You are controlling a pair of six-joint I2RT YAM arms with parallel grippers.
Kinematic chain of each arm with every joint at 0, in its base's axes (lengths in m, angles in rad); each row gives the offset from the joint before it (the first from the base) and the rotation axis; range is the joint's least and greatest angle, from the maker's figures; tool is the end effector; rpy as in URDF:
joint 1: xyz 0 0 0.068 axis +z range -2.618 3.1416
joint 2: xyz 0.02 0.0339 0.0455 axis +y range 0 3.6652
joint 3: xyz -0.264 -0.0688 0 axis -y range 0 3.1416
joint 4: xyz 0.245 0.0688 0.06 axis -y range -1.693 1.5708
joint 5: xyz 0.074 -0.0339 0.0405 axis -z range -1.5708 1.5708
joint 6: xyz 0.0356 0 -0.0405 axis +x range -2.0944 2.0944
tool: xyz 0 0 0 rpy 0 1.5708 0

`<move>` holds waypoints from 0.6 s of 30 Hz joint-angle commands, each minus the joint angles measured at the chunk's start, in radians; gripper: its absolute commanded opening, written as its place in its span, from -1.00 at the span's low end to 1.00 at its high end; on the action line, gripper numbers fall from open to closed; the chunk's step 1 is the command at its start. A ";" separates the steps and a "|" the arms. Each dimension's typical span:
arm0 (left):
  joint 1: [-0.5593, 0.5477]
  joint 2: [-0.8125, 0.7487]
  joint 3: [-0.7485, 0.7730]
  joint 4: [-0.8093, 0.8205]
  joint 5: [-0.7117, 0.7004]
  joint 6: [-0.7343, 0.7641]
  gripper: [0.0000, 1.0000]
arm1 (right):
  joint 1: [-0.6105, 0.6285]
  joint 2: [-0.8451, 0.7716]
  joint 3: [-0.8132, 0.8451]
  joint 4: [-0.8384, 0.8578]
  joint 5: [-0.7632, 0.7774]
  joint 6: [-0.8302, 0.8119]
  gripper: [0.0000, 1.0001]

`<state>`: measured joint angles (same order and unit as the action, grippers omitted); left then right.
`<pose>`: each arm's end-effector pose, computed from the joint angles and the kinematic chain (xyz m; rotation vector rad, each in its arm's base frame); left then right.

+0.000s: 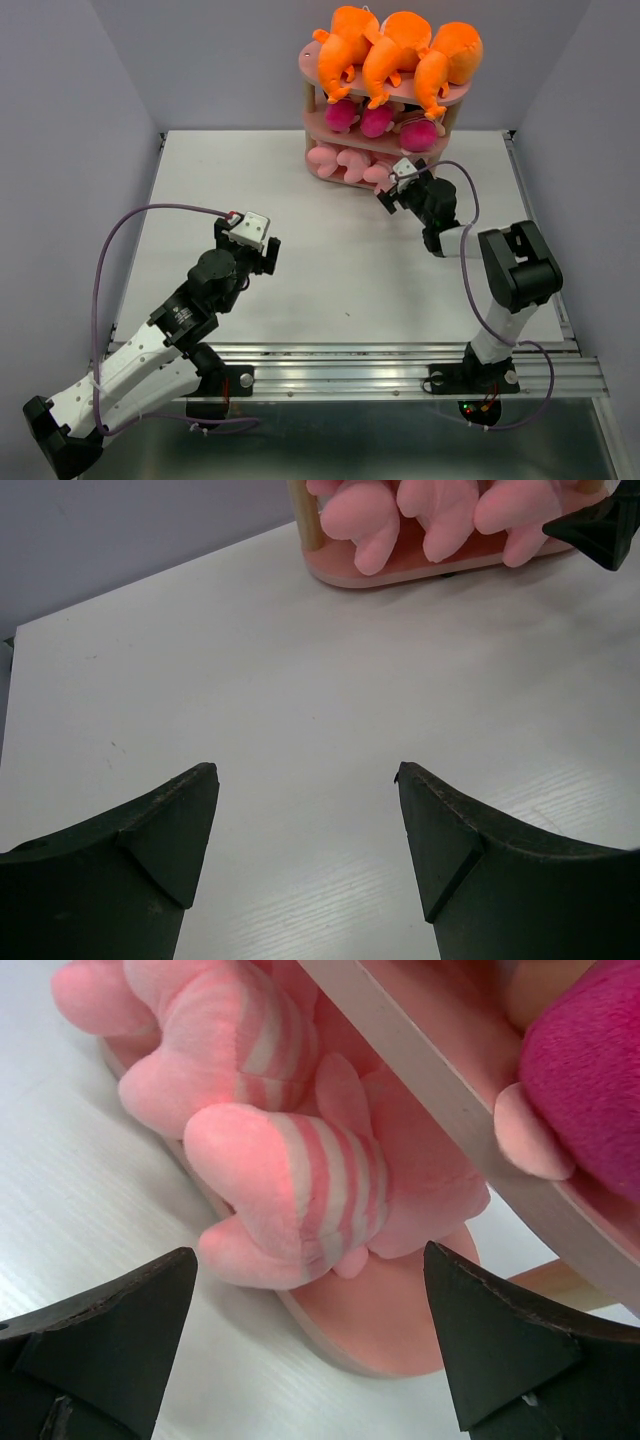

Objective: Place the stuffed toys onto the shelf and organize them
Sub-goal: Place the stuffed toy onto shelf

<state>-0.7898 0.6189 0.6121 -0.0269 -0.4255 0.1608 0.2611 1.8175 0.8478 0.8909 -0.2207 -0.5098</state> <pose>0.1208 -0.1010 0.3214 0.4268 1.5456 -0.1470 0.3660 0.1059 0.1928 -0.7718 1.4558 -0.0077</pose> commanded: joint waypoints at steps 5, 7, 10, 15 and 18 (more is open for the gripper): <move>0.004 -0.008 -0.008 0.056 0.011 0.011 0.67 | -0.006 -0.308 -0.029 -0.263 -0.109 -0.018 1.00; 0.006 -0.013 -0.008 0.056 0.011 0.008 0.67 | -0.006 -0.358 0.036 -0.503 -0.101 0.043 1.00; 0.006 -0.022 -0.006 0.056 0.013 0.002 0.68 | -0.026 -0.458 0.098 -0.750 -0.048 0.181 1.00; 0.006 -0.033 -0.002 0.055 0.005 -0.012 0.70 | -0.068 -0.613 0.132 -1.038 -0.025 0.379 1.00; 0.008 -0.039 0.000 0.055 0.008 -0.021 0.70 | -0.078 -0.716 0.108 -1.099 0.026 0.435 1.00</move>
<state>-0.7895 0.5976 0.6121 -0.0265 -0.4187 0.1516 0.2008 1.1923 0.9428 0.0078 -0.2550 -0.2161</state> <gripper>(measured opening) 0.844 0.998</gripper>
